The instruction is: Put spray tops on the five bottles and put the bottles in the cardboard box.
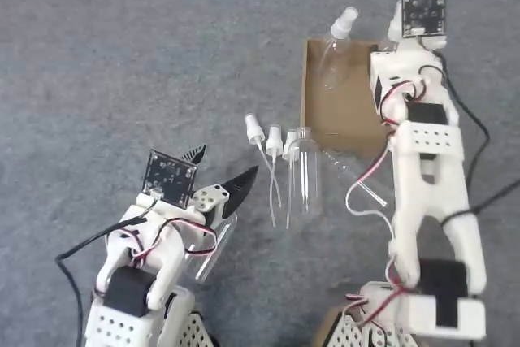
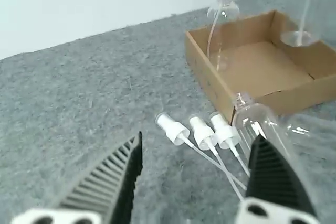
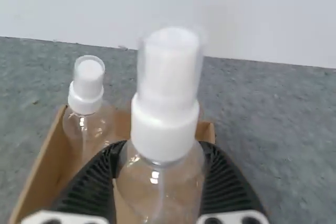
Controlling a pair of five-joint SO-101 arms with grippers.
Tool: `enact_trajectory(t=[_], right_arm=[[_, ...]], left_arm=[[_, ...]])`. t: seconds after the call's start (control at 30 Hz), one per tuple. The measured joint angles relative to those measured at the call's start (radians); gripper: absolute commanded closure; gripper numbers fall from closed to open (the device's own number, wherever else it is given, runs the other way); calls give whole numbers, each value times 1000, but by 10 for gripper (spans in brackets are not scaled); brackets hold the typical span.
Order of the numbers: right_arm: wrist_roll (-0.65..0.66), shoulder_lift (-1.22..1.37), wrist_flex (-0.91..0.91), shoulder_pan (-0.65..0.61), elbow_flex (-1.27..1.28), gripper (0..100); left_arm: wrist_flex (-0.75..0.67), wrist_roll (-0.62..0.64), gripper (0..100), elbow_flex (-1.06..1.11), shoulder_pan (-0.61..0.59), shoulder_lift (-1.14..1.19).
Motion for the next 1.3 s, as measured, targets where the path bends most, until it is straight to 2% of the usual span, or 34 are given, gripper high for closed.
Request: enact_trajectory(t=[0.13,0.63,0.93,1.07,1.3], right_arm=[[0,115,-97,5,-38,993],[0,608,-184,3,-471,993],[0,703,-245,3,-482,993],[-57,718,-255,9,-489,993],[-68,723,-255,18,-496,991]], left_arm=[[0,0,699,15,0,0],[0,0,699,15,-2,0],[0,0,699,26,0,-2],[0,0,699,26,0,-2],[0,0,699,26,0,-2]])
